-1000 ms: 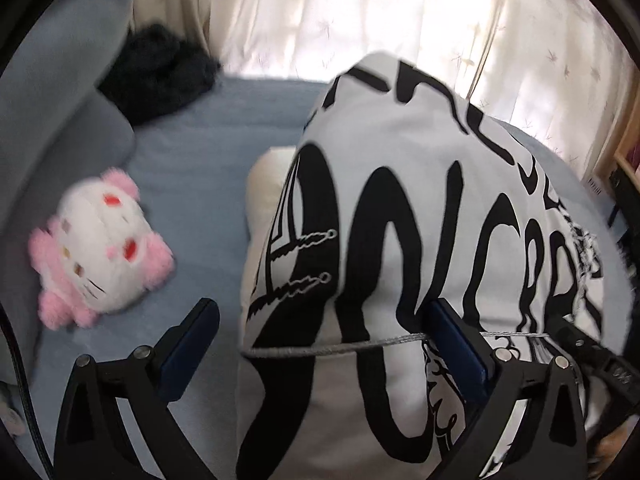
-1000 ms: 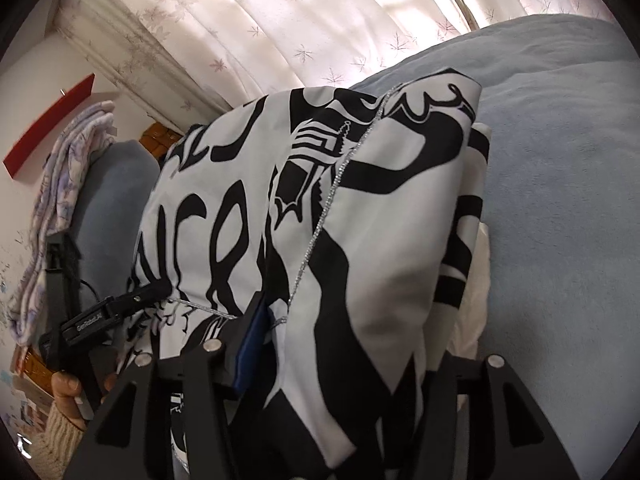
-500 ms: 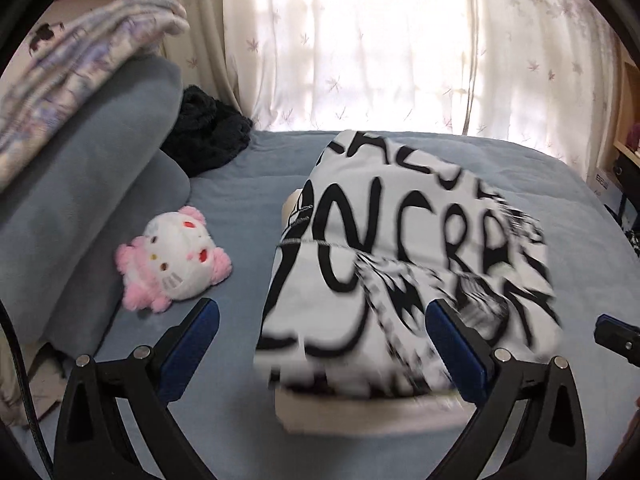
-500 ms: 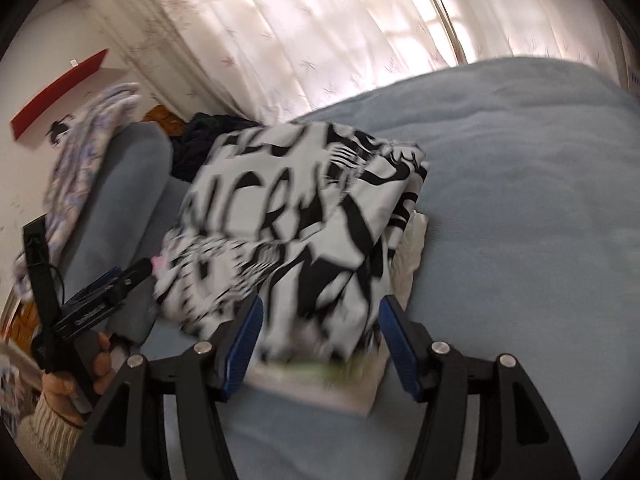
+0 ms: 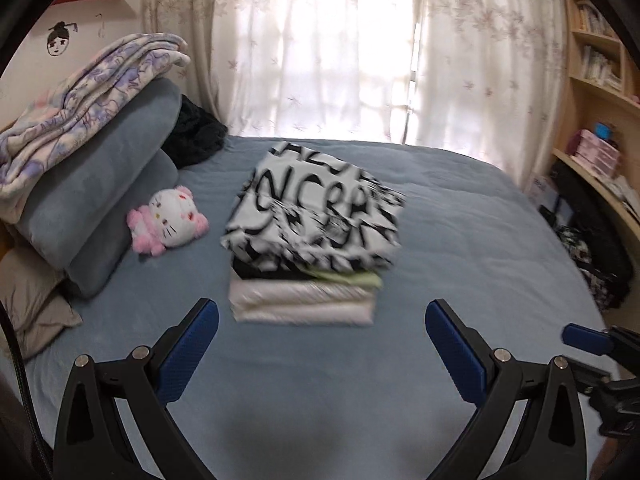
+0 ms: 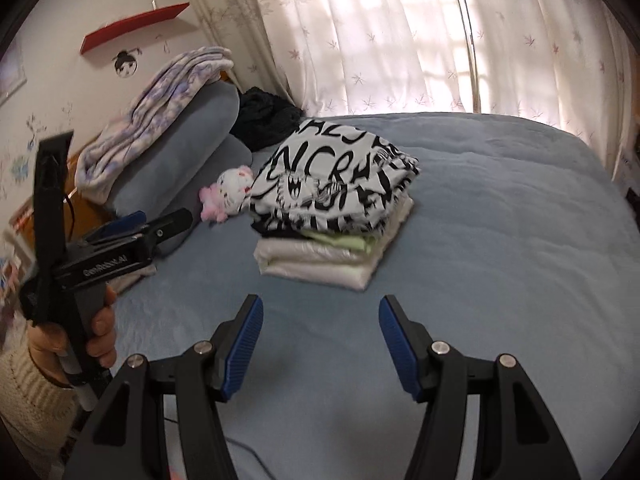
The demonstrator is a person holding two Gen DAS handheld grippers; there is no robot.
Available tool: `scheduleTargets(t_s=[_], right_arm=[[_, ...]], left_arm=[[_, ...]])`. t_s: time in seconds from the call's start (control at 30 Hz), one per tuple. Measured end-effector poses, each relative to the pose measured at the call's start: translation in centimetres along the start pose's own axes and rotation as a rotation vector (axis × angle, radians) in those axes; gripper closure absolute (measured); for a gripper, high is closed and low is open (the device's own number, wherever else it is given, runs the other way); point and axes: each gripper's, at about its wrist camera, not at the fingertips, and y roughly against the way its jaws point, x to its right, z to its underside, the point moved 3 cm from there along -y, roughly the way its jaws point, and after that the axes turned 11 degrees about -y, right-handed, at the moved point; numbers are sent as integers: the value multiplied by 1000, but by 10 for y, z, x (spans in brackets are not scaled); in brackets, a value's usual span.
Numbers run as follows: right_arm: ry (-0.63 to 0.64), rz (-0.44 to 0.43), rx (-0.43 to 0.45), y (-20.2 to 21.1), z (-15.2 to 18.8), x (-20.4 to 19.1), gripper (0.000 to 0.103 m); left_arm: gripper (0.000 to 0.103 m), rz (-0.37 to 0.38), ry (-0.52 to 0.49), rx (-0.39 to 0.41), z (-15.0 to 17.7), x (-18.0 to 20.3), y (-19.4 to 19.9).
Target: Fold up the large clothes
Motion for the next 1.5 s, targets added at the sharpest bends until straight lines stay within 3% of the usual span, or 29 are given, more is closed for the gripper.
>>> scheduleTargets(t_s=[0.3, 0.5, 0.77, 1.03, 1.23, 1.5], right_arm=[[11, -10, 4, 92, 54, 0, 43], [-40, -91, -9, 130, 71, 9, 43], [-46, -176, 37, 166, 88, 9, 43], [-75, -76, 60, 145, 115, 29, 42], [-113, 75, 58, 110, 144, 58, 42], [-142, 201, 118, 94, 167, 85, 37]], left_arm=[[0, 61, -55, -37, 33, 58, 86], [0, 116, -87, -46, 46, 82, 138], [0, 97, -196, -1, 54, 112, 197], [0, 63, -224, 0, 99, 152, 165], [1, 10, -166, 18, 131, 174, 122], [1, 56, -41, -51, 159, 179, 81]])
